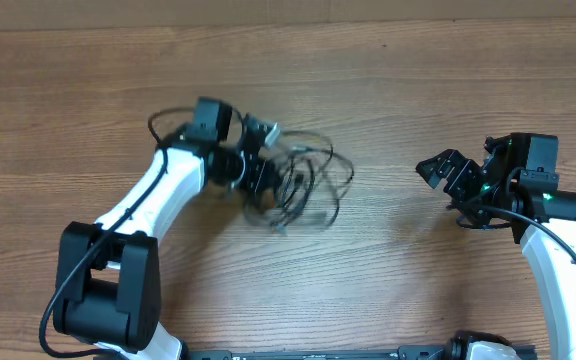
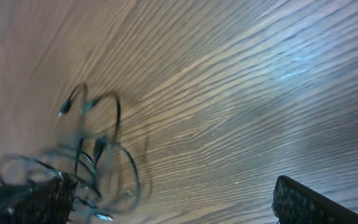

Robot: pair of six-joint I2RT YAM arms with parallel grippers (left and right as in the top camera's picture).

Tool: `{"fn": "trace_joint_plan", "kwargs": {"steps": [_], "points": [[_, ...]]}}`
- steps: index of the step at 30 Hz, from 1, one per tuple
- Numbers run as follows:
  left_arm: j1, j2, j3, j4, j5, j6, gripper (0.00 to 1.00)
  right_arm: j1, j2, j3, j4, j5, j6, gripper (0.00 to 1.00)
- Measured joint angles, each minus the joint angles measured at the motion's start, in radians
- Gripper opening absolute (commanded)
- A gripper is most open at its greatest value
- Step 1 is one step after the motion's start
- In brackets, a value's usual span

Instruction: Untangle cables

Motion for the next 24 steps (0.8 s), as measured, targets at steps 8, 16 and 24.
{"fn": "trace_joint_plan", "kwargs": {"steps": [8, 16, 24], "points": [[-0.008, -0.001, 0.311, 0.002, 0.163, -0.038, 0.04, 0.003, 0.0, 0.0, 0.125, -0.305, -0.056, 1.0], [-0.096, -0.002, 0.441, -0.004, 0.199, -0.06, 0.04, 0.092, 0.0, 0.0, 0.208, -0.429, -0.06, 1.0], [-0.179, -0.002, 0.441, 0.0, 0.197, -0.085, 0.04, 0.206, 0.0, 0.0, 0.236, -0.354, -0.037, 1.0]]}}
